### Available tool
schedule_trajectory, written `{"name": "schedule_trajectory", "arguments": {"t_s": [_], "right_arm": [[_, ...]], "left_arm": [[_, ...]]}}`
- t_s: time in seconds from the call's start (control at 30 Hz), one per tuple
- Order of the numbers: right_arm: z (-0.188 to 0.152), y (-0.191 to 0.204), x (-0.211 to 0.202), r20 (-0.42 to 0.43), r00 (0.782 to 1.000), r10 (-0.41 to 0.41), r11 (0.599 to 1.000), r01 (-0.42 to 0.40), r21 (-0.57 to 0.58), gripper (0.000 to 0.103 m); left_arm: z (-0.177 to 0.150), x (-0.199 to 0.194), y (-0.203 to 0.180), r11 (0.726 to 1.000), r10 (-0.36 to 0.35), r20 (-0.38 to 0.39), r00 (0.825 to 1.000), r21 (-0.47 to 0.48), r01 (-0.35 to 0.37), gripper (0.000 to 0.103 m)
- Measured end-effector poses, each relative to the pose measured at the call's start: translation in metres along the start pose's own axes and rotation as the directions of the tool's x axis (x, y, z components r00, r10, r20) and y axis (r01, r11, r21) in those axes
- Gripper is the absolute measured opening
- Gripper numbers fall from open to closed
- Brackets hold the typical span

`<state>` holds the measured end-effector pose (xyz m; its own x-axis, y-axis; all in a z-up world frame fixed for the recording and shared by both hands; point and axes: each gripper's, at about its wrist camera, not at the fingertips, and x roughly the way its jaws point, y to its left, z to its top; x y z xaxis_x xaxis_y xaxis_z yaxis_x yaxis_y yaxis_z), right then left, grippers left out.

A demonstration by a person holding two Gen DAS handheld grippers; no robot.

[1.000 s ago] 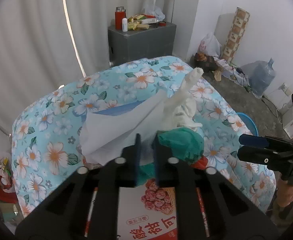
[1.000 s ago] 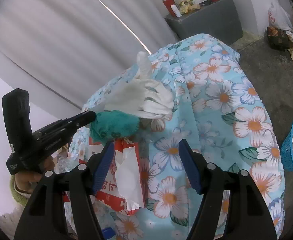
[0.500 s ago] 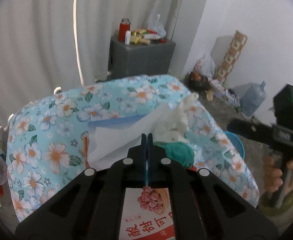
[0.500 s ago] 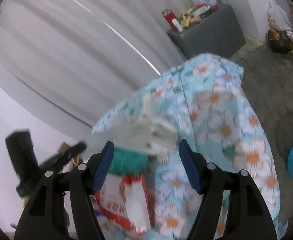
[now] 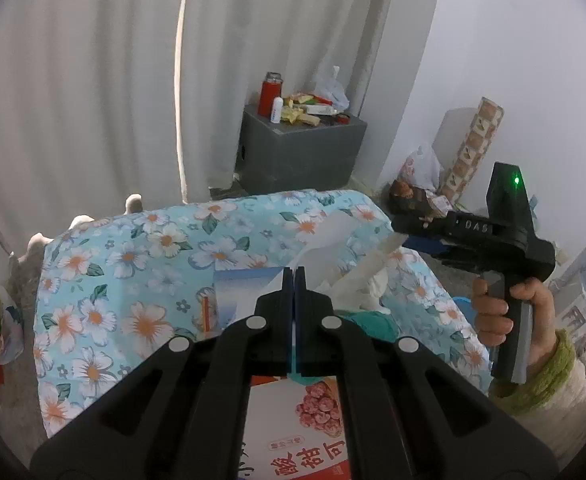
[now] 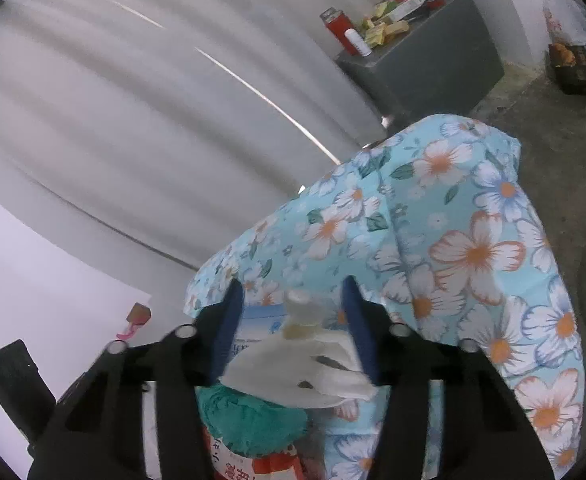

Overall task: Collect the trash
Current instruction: 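Grasp the white glove with the right tool while the left tool holds the tissue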

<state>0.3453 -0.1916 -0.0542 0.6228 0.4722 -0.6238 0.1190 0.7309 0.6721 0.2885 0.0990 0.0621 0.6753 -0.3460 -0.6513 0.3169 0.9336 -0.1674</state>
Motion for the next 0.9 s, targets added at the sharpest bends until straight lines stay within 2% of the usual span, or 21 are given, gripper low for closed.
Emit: {"name": "schedule_trajectory", "arguments": {"t_s": [0.07,0.13,0.23,0.57,0.9], "right_arm": [[-0.001,0.001,0.002,-0.005,1.000,0.000,1.000,0.000,-0.004,0.031],[-0.002,0.003,0.001,-0.008,1.000,-0.004,1.000,0.004,-0.010,0.013],[-0.003,0.005,-0.003,-0.004,1.000,0.000,1.000,0.000,-0.020,0.007],[-0.002,0.045,-0.042,0.082,0.994,0.071,0.990,-0.060,-0.129,0.005],[-0.003,0.088,-0.104,0.188,0.974,0.125,0.968,-0.078,-0.239,0.005]], "left_arm": [[0.001,-0.002,0.002,1.000,0.003,0.008,1.000,-0.004,-0.003,0.000],[0.002,-0.004,0.003,1.000,0.002,0.014,1.000,-0.007,-0.002,0.000],[0.002,-0.010,0.003,1.000,0.005,0.025,1.000,-0.007,-0.005,0.000],[0.000,-0.027,0.006,1.000,0.009,0.063,0.998,-0.023,-0.008,0.000],[0.000,-0.053,0.004,1.000,-0.005,0.118,0.993,-0.025,0.008,0.000]]}}
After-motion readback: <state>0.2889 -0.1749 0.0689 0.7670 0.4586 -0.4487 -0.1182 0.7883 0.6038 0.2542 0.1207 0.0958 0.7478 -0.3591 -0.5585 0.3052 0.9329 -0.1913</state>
